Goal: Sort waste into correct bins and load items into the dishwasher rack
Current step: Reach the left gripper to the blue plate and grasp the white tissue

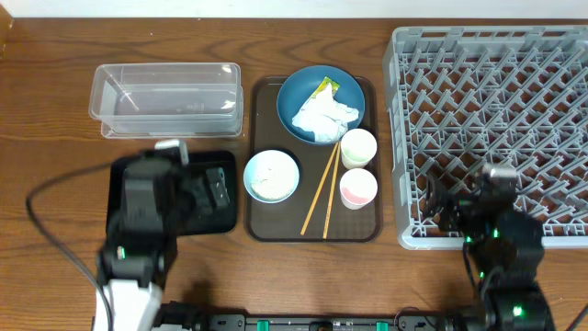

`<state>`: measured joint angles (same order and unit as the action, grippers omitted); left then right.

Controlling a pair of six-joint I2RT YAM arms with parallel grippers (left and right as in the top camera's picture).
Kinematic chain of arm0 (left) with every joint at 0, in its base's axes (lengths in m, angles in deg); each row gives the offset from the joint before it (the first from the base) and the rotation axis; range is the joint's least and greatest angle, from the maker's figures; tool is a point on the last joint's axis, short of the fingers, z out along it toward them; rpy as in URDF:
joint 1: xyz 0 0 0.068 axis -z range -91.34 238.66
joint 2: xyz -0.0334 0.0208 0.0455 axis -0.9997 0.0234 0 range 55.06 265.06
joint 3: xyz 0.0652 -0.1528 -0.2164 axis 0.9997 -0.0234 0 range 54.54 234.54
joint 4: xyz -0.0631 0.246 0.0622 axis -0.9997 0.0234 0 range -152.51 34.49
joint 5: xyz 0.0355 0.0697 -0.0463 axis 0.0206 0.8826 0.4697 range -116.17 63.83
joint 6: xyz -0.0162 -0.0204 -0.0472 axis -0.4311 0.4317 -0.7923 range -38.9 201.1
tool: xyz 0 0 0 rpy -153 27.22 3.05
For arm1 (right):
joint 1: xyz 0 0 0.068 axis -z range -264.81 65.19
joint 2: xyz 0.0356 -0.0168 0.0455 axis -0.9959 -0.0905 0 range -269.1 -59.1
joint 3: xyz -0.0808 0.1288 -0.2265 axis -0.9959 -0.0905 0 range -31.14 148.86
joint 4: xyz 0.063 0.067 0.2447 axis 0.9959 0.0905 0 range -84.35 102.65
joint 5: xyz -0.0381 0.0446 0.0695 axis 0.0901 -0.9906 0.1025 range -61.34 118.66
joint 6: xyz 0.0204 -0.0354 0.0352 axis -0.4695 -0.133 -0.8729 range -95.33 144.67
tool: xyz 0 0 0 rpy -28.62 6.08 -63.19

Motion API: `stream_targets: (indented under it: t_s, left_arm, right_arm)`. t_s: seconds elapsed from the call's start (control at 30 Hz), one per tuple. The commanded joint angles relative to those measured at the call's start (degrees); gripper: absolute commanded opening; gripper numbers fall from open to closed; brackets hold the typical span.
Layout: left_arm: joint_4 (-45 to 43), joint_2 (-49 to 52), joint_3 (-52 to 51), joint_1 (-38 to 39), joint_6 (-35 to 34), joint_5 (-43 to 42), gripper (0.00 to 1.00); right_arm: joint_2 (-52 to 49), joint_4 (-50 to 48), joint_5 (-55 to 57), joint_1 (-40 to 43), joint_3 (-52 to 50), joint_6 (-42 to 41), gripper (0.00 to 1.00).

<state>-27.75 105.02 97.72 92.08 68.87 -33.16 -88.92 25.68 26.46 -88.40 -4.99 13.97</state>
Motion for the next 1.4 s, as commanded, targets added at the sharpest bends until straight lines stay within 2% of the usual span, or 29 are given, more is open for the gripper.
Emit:
stream_targets:
  t_s: [0.0, 0.13, 0.23, 0.4, 0.57, 0.77, 1.07, 1.37]
  left_arm:
    - [9.8, 9.3, 12.3, -0.3, -0.3, -4.3, 0.99]
    - [23.4, 17.7, 24.0, -0.3, 0.6, -3.0, 0.99]
    - [25.9, 19.9, 25.9, -0.3, 1.2, 0.8, 0.99]
    - [26.7, 21.0, 25.7, -0.3, 1.2, 0.9, 0.99]
    - [19.6, 21.2, 25.8, 0.1, 2.7, -4.3, 0.99]
    - [11.2, 25.3, 28.1, 3.5, 5.8, -4.2, 0.98]
    - [-0.7, 39.3, 37.6, 10.2, 10.1, -4.2, 0.98]
    - [-16.1, 53.8, 38.0, 18.4, 12.7, -4.4, 0.98]
  right_arm:
    - [-8.1, 4.0, -1.1, -0.5, 7.7, -1.0, 0.99]
    - [-16.8, 12.2, -1.2, -0.5, 16.2, -1.0, 0.99]
    - [-20.8, 15.6, -1.0, -0.5, 20.3, 1.0, 0.99]
    - [-22.9, 16.2, -1.6, -0.5, 21.4, 2.6, 0.99]
    - [-22.9, 16.7, -1.5, -0.5, 21.4, 2.6, 0.99]
    - [-23.0, 16.6, -1.9, -0.5, 21.4, 0.0, 0.99]
    - [-23.0, 16.7, -1.9, -0.5, 21.4, 0.0, 0.99]
    - [-23.0, 16.9, -1.9, -0.5, 21.4, 0.0, 0.99]
